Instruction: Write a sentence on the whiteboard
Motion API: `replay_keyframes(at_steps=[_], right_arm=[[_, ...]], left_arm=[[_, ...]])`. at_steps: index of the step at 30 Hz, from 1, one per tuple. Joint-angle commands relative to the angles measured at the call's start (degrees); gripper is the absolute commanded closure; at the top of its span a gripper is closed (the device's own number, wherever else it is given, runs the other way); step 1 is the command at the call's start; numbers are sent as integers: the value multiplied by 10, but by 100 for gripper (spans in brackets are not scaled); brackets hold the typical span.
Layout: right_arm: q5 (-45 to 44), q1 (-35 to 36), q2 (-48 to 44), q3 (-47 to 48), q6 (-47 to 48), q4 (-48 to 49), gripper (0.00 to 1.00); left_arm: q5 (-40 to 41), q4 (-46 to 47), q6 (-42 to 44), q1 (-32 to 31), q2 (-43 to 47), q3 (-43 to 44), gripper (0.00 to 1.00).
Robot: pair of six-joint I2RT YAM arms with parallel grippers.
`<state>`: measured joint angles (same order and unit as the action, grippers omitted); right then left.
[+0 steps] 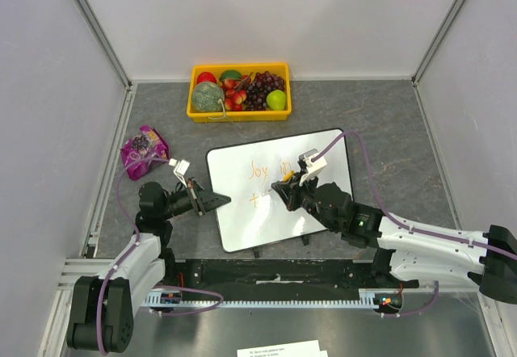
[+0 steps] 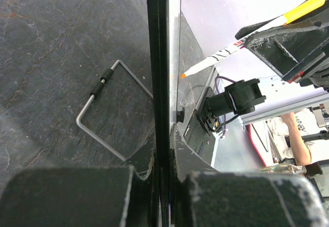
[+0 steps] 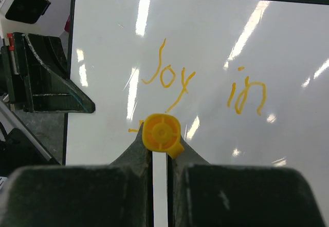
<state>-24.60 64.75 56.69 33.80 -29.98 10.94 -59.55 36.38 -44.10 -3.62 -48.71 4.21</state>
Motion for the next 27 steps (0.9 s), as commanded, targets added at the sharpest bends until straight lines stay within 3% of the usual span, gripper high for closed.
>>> replay_keyframes(at_steps=[1, 27], right_arm=[[-17, 0, -2, 9, 4, 0, 100], [25, 0, 19, -16, 9, -25, 100]], left_arm=[[0, 4, 59, -1, -2, -12, 98], [0, 5, 59, 0, -2, -12, 98]])
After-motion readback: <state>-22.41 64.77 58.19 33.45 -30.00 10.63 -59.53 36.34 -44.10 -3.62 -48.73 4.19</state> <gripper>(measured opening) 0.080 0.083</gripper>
